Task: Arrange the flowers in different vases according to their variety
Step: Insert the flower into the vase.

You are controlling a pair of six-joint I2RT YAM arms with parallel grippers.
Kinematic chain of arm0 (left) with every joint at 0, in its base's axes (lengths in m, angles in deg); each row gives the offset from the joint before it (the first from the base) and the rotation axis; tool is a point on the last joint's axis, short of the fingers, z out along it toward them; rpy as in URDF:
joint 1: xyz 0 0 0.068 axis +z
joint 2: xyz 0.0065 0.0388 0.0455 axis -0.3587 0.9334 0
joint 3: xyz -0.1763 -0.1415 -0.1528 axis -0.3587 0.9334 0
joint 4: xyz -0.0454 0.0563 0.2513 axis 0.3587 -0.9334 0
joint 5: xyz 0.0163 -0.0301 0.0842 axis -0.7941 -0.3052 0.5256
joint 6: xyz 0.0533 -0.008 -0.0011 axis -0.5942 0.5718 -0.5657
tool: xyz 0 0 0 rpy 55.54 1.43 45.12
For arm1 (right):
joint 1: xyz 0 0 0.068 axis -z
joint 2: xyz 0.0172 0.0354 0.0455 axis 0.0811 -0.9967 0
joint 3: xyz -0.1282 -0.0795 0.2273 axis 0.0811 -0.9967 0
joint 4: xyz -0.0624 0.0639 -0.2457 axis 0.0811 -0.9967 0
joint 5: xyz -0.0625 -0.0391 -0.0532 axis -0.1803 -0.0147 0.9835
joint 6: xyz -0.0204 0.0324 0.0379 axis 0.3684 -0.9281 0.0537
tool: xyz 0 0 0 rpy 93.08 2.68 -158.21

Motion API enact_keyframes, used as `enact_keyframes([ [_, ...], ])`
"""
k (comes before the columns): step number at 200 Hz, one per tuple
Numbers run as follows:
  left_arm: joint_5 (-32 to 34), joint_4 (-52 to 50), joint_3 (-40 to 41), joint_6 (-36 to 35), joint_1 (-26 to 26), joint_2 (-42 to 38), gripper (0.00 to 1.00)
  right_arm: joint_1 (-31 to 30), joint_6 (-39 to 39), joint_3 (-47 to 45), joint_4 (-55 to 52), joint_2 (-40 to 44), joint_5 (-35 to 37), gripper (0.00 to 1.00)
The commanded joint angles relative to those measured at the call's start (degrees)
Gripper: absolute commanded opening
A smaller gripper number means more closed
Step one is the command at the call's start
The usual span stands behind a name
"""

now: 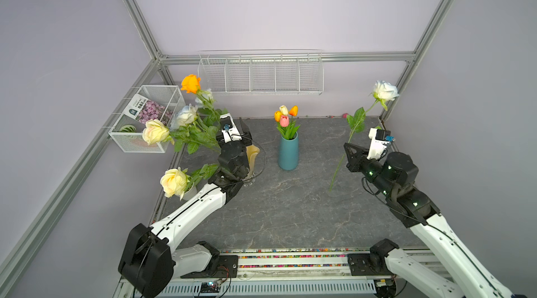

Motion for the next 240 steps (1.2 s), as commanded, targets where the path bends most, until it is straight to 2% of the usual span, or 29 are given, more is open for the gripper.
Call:
enact_keyframes([
  [1, -7.94, -9.71, -3.79, 2.44, 0.22, -3.86, 0.70, -0.43, -0.20, 0.10, 2.25, -1.12, -2.88, 0.00],
  [23, -16.24, -21.37, -8.23, 5.88, 0.22, -7.33, 0.74, -0.90, -0.40, 1.99, 2.12, -3.31, -5.67, 0.00],
  [52, -31.36, -34.32, -12.03, 11.50, 0.22, -12.45, 0.77, -3.67, 1.13, 5.75, 2.88, -6.87, -6.72, 0.00],
  [77, -41.04, -39.47, -9.93, 17.75, 0.22, -18.19, 0.80, -6.92, 2.69, 10.53, 4.47, -11.51, -6.64, 0.00],
  [98, -46.26, -41.92, -5.97, 22.01, 0.22, -23.17, 0.81, -9.30, 3.97, 14.66, 6.61, -15.98, -6.18, 0.00],
  [171, -52.00, -46.11, 11.13, 34.71, 0.22, -42.57, 0.82, -18.12, 6.35, 33.08, 14.68, -33.03, -6.05, 0.00],
  [204, -50.51, -46.50, 19.20, 40.53, 0.10, -47.60, 0.82, -21.74, 8.57, 40.76, 20.93, -41.93, -6.43, 0.00],
  [240, -48.71, -41.71, 29.25, 47.59, 0.02, -51.99, 0.80, -23.60, 11.26, 49.87, 23.19, -51.30, -8.38, 0.00],
])
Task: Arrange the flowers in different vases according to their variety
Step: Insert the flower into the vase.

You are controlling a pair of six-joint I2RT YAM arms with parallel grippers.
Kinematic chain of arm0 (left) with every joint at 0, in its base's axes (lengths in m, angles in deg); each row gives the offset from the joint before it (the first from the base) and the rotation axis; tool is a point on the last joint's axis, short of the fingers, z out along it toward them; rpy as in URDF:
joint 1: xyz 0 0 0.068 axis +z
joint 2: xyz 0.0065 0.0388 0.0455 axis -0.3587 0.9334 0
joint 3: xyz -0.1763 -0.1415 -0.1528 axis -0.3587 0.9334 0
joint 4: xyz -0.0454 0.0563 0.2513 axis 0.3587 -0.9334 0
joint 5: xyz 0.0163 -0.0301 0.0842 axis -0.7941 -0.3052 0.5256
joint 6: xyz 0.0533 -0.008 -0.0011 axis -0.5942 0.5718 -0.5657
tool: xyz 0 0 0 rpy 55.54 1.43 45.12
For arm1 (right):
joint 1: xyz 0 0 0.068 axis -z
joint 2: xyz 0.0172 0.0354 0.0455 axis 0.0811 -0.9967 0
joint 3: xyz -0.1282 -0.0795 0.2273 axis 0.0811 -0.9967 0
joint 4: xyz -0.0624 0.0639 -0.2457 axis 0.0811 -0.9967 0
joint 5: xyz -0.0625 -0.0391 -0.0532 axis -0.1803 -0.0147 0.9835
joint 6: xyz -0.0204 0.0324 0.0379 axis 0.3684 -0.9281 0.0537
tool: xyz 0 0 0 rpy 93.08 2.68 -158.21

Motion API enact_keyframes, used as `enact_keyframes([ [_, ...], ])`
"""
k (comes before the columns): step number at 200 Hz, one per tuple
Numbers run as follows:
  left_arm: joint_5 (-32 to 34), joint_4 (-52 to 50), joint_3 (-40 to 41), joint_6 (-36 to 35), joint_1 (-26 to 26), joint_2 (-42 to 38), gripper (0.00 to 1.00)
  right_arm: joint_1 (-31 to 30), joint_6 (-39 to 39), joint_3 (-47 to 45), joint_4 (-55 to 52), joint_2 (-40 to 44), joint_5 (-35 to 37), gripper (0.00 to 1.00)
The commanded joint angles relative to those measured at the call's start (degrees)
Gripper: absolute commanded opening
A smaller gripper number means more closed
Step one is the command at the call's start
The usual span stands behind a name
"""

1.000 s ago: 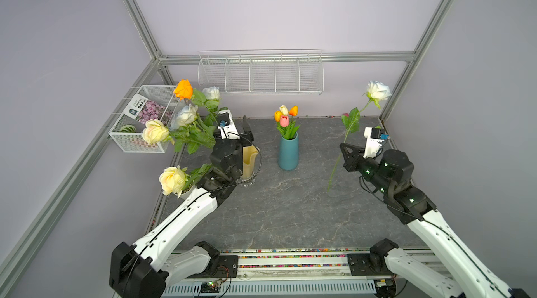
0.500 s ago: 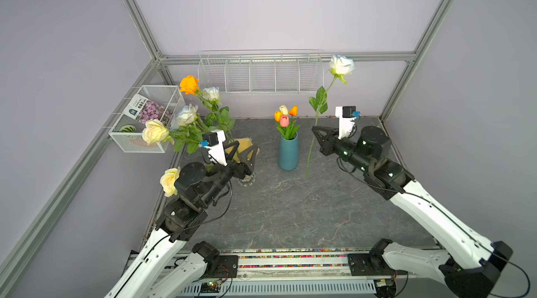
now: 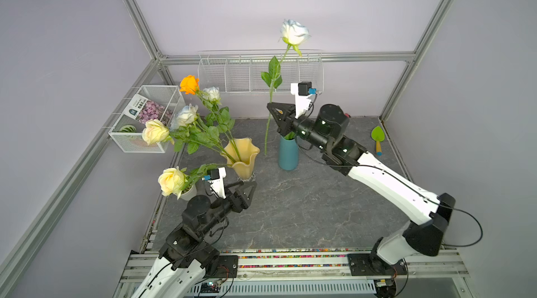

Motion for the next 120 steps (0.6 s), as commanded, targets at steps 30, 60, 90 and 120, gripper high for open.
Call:
enact_keyframes([
  [30, 8.45, -0.60, 9.12, 8.59, -0.17, -6.61, 0.79, -1.74, 4.61, 10.02, 6.08, -10.78, -3.80, 0.00],
  [60, 18.82, -4.16, 12.10, 10.69, -0.14, -7.81, 0.79, -1.99, 5.40, 13.14, 7.34, -16.00, -6.14, 0.00],
  [90, 31.74, -1.81, 15.11, 12.10, -0.13, -6.74, 0.77, -1.98, 6.48, 13.22, 10.37, -20.40, -8.63, 0.00],
  [120, 41.86, 0.76, 13.93, 10.80, 0.04, -1.70, 0.85, -2.08, 7.29, 12.20, 12.25, -24.23, -11.49, 0.00],
])
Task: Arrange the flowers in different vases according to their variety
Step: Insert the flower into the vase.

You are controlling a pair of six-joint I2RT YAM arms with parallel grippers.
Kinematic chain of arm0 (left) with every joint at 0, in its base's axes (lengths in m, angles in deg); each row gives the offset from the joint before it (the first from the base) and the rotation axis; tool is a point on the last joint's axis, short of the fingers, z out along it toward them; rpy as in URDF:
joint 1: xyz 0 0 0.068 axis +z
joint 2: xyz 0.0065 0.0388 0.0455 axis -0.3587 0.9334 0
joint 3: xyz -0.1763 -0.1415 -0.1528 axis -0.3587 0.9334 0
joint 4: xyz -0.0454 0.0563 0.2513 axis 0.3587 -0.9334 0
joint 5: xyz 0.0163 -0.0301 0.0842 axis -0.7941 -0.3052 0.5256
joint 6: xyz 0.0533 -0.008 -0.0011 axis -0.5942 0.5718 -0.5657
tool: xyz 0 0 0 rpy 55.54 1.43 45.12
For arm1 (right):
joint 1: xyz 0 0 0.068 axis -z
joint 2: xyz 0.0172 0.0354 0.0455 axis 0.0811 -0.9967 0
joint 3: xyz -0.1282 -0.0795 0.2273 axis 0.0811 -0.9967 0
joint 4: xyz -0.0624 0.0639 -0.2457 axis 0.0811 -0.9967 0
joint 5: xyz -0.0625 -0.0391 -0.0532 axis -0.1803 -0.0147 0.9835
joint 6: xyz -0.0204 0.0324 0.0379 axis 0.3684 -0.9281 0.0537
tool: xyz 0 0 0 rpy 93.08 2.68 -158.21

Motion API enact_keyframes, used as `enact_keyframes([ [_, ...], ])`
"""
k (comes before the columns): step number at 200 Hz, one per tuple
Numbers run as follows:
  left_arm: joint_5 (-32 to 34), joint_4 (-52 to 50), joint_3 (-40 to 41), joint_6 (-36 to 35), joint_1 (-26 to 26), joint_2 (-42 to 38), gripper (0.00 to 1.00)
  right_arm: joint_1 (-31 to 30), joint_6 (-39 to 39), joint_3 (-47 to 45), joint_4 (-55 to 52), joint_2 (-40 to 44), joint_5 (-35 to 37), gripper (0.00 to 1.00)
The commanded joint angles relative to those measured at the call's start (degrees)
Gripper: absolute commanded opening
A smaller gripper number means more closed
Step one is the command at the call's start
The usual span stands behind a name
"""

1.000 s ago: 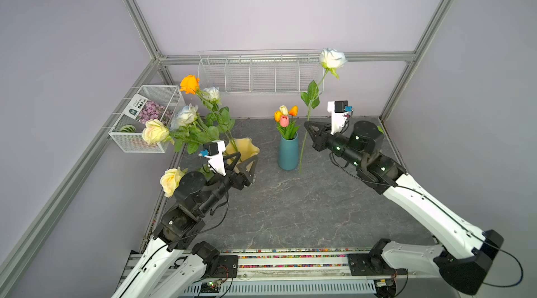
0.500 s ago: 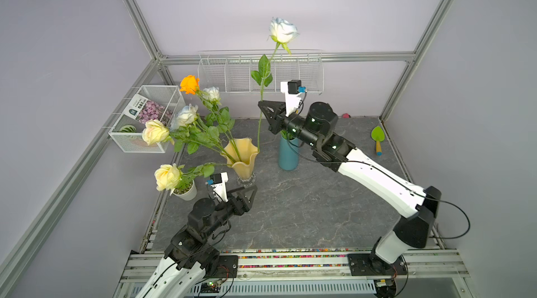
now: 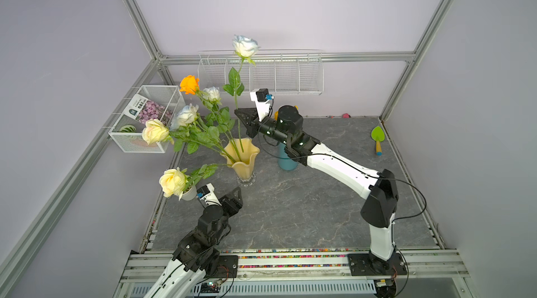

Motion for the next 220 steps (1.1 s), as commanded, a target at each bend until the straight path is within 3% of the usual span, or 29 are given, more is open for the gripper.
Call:
enact_keyframes([
  [1, 13.00, 3.14, -0.92, -0.24, 0.06, 3.51, 0.86, -0.42, 1.74, -0.26, 4.44, -2.43, -3.73, 0.00],
  [5, 13.80, 3.85, -1.13, -0.91, 0.26, 4.51, 0.97, -0.47, 1.86, -0.80, 5.05, -2.78, -3.97, 0.00],
  [8, 14.28, 4.56, -1.16, -1.48, 0.47, 5.15, 1.00, -0.47, 1.98, -1.19, 5.41, -2.98, -4.11, 0.00],
  [25, 15.16, 7.64, -1.60, -3.43, 2.85, 8.73, 1.00, -0.51, 2.60, -3.34, 6.53, -3.75, -4.52, 0.00],
  [40, 11.33, 11.56, -1.22, -5.81, 7.68, 11.47, 1.00, -0.71, 3.25, -5.21, 6.93, -3.72, -5.06, 0.05],
  [63, 0.65, 15.95, -0.64, -7.69, 18.24, 15.45, 1.00, -0.91, 5.21, -7.66, 5.87, -2.62, -6.19, 0.25],
  [77, -2.56, 17.06, -1.11, -9.10, 22.37, 17.07, 1.00, -0.98, 6.49, -9.42, 4.91, -1.15, -6.22, 0.37],
  [100, -2.31, 18.39, -2.52, -12.75, 23.09, 18.49, 1.00, -1.05, 8.33, -12.56, 3.01, 2.14, -5.30, 0.55],
  [152, -1.00, 21.31, -4.58, -20.37, 23.13, 21.95, 1.00, -0.97, 13.15, -19.48, -10.54, 13.75, 3.10, 0.73],
  [167, -1.29, 22.30, -4.77, -21.98, 23.27, 22.20, 1.00, -0.92, 13.77, -23.66, -12.72, 18.46, 5.14, 0.84],
  [177, -1.82, 23.33, -5.00, -23.42, 23.23, 22.76, 1.00, -0.86, 14.34, -26.85, -13.98, 21.93, 7.16, 0.98],
  [220, 2.46, 23.06, -8.38, -28.83, 23.77, 27.47, 1.00, 1.68, 12.51, -45.26, -17.69, 39.70, 24.38, 0.99],
])
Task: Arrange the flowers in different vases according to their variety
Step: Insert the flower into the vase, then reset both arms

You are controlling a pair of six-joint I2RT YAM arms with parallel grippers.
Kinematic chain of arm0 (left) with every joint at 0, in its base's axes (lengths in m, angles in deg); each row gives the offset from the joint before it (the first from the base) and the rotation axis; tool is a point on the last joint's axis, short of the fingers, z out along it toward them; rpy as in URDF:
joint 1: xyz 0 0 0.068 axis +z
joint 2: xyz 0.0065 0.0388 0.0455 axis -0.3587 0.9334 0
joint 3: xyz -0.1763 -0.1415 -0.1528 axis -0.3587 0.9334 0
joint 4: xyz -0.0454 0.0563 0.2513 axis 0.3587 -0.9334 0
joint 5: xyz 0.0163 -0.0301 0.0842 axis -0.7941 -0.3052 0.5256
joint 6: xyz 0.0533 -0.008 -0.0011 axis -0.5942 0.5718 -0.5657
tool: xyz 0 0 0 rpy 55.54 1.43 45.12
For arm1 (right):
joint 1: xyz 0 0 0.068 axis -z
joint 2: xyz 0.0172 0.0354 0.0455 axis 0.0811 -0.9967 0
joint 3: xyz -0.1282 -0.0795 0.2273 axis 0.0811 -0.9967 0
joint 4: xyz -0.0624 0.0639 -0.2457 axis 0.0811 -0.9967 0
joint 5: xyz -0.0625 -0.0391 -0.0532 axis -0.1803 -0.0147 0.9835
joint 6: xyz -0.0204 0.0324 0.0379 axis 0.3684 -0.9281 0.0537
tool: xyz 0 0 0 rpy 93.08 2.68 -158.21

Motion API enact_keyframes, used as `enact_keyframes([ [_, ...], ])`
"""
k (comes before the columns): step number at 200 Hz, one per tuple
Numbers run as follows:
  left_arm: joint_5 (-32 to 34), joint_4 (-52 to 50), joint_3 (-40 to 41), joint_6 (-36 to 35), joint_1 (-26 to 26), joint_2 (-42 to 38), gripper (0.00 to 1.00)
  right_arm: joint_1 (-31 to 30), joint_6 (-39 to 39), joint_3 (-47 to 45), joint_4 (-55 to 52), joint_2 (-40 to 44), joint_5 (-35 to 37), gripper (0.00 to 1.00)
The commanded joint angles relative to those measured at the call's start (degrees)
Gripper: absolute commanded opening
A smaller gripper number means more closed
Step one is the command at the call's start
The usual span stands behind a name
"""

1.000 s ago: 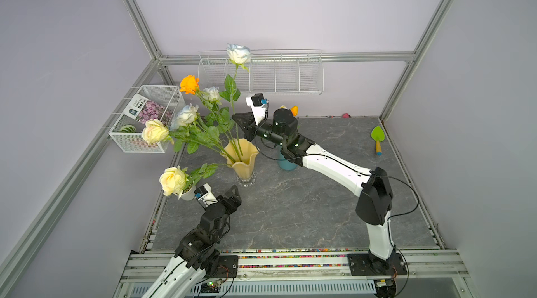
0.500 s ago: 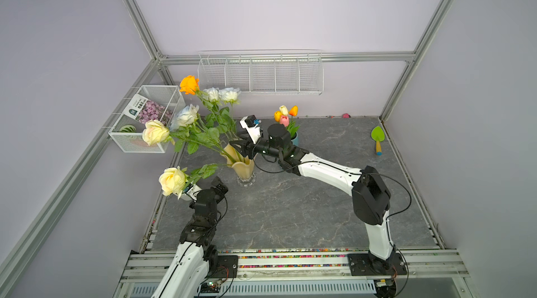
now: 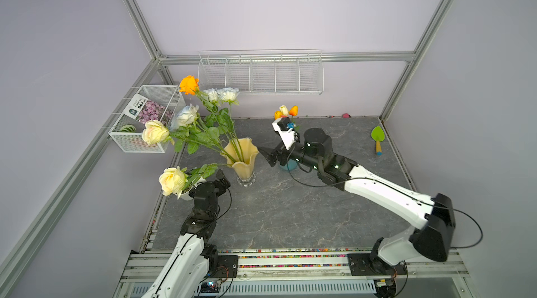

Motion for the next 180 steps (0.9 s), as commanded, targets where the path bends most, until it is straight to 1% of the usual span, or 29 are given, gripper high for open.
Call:
enact_keyframes([
  [1, 3.00, 1.39, -3.20, -5.49, 0.84, 1.62, 1.00, 2.36, -0.71, -9.74, -4.28, 7.84, 12.24, 0.99],
  [19, 5.23, 3.21, -3.14, -8.13, 1.14, 2.35, 1.00, 7.53, -3.53, -19.40, -3.06, 16.19, 14.97, 0.99],
  [33, 6.41, 3.92, -2.82, -9.42, 1.65, 2.37, 1.00, 11.78, -4.67, -26.71, -1.67, 22.41, 19.84, 0.99],
  [53, 4.42, 8.08, -0.99, -12.38, 2.80, 1.90, 1.00, 16.69, -4.36, -36.13, 1.92, 29.97, 27.51, 0.99],
  [65, 3.48, 13.18, 1.56, -14.80, 3.24, 2.15, 1.00, 19.64, -2.52, -41.26, 5.35, 32.90, 27.71, 0.99],
  [77, 1.55, 19.43, 4.57, -17.55, 4.06, 2.44, 1.00, 22.06, -1.75, -44.70, 7.71, 34.07, 29.91, 0.99],
  [92, -0.67, 25.88, 6.96, -19.70, 5.19, 5.81, 1.00, 24.74, -1.00, -47.22, 9.25, 33.43, 31.86, 0.99],
  [114, -1.88, 28.83, 6.30, -20.67, 6.63, 10.40, 1.00, 27.68, 0.75, -51.40, 15.62, 30.85, 33.77, 0.99],
  [125, -1.58, 30.10, 5.22, -20.71, 7.04, 14.02, 1.00, 29.54, 0.98, -53.12, 18.73, 28.88, 33.51, 0.99],
  [139, -1.39, 35.97, 5.08, -21.53, 7.20, 19.70, 1.00, 32.23, 0.21, -54.59, 21.96, 25.65, 32.95, 0.99],
  [149, -2.78, 35.57, 3.00, -21.86, 7.30, 22.96, 1.00, 34.20, -0.80, -55.64, 24.93, 23.13, 32.56, 0.99],
  [157, -3.06, 37.45, 2.03, -22.83, 7.31, 25.65, 1.00, 35.55, -1.16, -56.59, 27.63, 21.12, 32.19, 0.99],
  [180, -2.98, 41.74, 0.16, -24.71, 7.31, 30.77, 1.00, 37.88, -1.28, -58.10, 35.35, 15.71, 31.17, 0.99],
])
